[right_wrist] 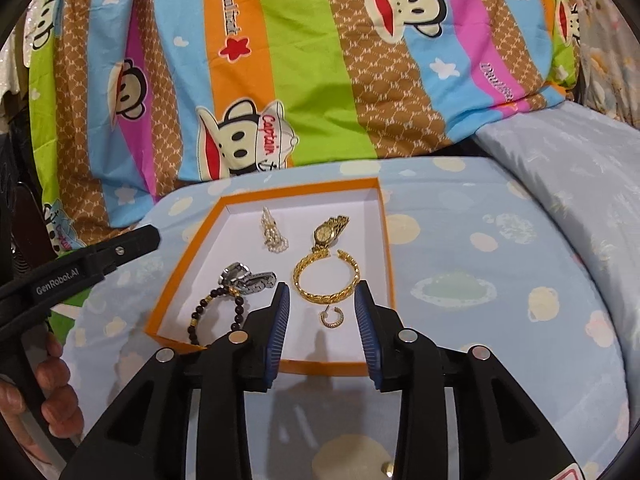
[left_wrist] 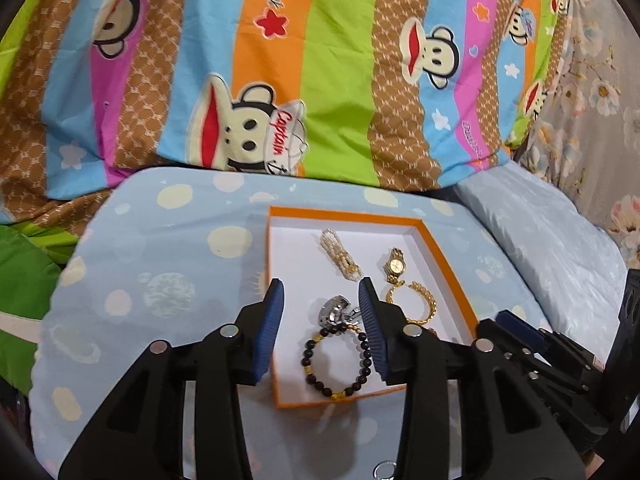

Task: Organize jewelry
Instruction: 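Withdraw both tools from the box toward the remaining earrings and rings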

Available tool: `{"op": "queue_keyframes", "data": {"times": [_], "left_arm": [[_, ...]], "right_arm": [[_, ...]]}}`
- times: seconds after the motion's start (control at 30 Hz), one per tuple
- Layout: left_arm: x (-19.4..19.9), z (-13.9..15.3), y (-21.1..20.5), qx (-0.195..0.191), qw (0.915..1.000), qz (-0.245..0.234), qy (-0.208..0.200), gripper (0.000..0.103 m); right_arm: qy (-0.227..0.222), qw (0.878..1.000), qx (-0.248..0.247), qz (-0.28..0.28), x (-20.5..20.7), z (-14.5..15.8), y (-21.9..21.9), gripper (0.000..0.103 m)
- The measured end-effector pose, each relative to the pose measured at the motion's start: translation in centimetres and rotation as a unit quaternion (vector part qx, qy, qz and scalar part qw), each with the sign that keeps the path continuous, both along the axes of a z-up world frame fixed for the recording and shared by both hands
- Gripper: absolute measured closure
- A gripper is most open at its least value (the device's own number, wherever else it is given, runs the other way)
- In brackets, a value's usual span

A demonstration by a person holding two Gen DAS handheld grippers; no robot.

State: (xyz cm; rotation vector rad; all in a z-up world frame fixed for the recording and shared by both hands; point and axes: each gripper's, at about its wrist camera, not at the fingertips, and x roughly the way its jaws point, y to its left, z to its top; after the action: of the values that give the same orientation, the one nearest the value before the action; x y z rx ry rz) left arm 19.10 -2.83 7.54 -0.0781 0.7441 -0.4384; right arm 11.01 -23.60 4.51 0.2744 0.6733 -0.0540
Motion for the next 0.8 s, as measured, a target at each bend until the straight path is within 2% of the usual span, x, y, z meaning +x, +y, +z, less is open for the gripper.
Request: {"op": "queue_keyframes", "data": {"times": [0.1, 0.3, 0.43, 0.53, 0.63, 0.8], "left_arm": [[-1.6, 1.5, 1.9, -0.006, 0.9998, 0.013, -0.015, 0.054], [-5.0, 1.8, 4.8, 0.019, 0.9990, 0.032, -0.025, 0.053], [-7.3, 0.0, 5.7, 0.039, 0.9985, 0.038, -0.013, 0.053], [-8.4, -1.7, 5.8, 0.047, 0.9982, 0.037, 0.004, 0.053], [-9.3, -3.4, 5.5, 0.058, 0.9975, 0.036, 0.018, 0.053], [-10.1, -5.6, 5.1, 0.064, 0.9965, 0.035, 0.041, 0.053]], "right_arm": [[-0.014, 1.000, 0.006, -0.006, -1.8, 1.3, -0.4, 0.064], [-0.024, 0.999, 0.018, -0.022, -6.6, 1.9, -1.0, 0.062], [-0.006, 0.999, -0.001, -0.036, -9.4, 0.3, -0.5, 0.062], [0.017, 0.999, 0.011, -0.041, -10.6, -1.4, -0.6, 0.060], [0.042, 0.998, 0.015, -0.045, -10.9, -3.2, -0.6, 0.060], [0.055, 0.997, 0.027, -0.051, -10.5, -4.4, -0.9, 0.060]]}}
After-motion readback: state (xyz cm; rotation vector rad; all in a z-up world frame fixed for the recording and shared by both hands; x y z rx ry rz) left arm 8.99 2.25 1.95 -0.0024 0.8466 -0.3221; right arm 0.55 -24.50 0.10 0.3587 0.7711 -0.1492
